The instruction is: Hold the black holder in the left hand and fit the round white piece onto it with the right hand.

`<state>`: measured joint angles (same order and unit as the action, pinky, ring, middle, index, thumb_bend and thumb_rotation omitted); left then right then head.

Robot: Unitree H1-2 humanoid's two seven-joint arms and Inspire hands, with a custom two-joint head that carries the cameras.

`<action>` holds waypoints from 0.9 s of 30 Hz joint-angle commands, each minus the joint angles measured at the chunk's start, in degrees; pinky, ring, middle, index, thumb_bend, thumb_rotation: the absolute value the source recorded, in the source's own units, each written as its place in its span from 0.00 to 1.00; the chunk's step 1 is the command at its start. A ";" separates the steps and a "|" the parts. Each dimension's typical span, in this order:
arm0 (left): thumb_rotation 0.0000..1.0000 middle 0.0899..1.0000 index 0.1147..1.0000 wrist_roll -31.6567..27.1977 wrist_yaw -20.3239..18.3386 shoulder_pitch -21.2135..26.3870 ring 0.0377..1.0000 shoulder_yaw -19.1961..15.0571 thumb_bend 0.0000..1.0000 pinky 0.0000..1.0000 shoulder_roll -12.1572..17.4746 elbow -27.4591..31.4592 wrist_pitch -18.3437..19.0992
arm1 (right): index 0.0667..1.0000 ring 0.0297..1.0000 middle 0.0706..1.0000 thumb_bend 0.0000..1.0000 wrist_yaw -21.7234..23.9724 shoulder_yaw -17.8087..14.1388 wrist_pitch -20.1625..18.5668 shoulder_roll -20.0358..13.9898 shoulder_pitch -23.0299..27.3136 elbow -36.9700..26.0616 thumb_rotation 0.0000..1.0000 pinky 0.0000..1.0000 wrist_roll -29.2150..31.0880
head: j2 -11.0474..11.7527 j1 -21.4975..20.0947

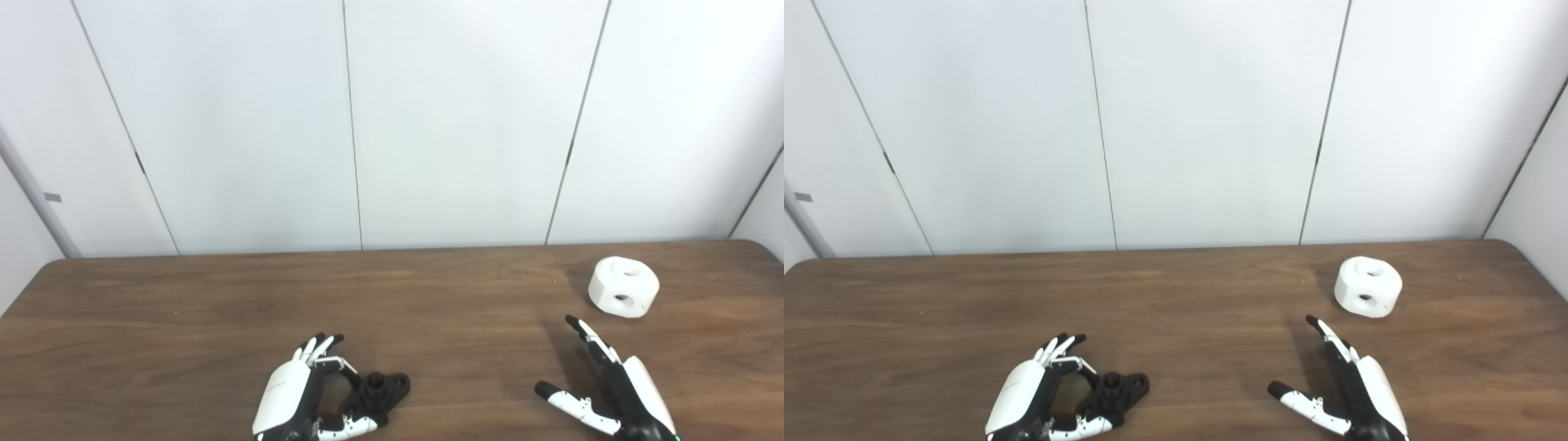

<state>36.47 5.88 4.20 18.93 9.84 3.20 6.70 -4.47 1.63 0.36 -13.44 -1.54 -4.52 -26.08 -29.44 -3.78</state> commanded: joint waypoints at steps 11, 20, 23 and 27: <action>0.04 0.92 0.41 -0.82 -1.43 0.05 1.00 0.07 0.52 1.00 -0.95 -1.31 -2.15 | 0.87 0.98 0.95 0.79 -7.08 -2.05 0.89 -1.49 2.23 -4.56 0.58 0.99 -9.45 | -0.76 -6.99; 0.04 0.92 0.41 -2.94 -2.86 0.05 1.00 -2.51 0.52 1.00 1.34 -1.99 -4.60 | 0.88 0.98 0.97 0.97 -7.50 -8.19 -4.01 -5.53 10.30 -3.02 0.70 0.97 -9.65 | 0.44 -19.67; 0.04 0.92 0.42 -3.80 -3.00 0.24 1.00 -3.18 0.52 1.00 1.60 -3.07 -6.21 | 0.84 1.00 0.99 0.99 -3.95 -8.54 -9.91 -6.36 12.70 -7.82 0.67 1.00 -9.97 | 0.89 -21.04; 0.04 0.92 0.42 -4.21 -3.45 0.10 1.00 -3.87 0.52 1.00 1.48 -3.12 -6.59 | 0.81 1.00 0.99 0.99 0.71 -9.09 -15.19 -8.47 14.98 -11.48 0.60 1.00 -9.92 | 2.03 -22.82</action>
<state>32.83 2.82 4.37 15.62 10.80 1.54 -0.15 -4.67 -6.57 -13.72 -19.73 11.60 -13.80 -35.56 -27.95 -25.66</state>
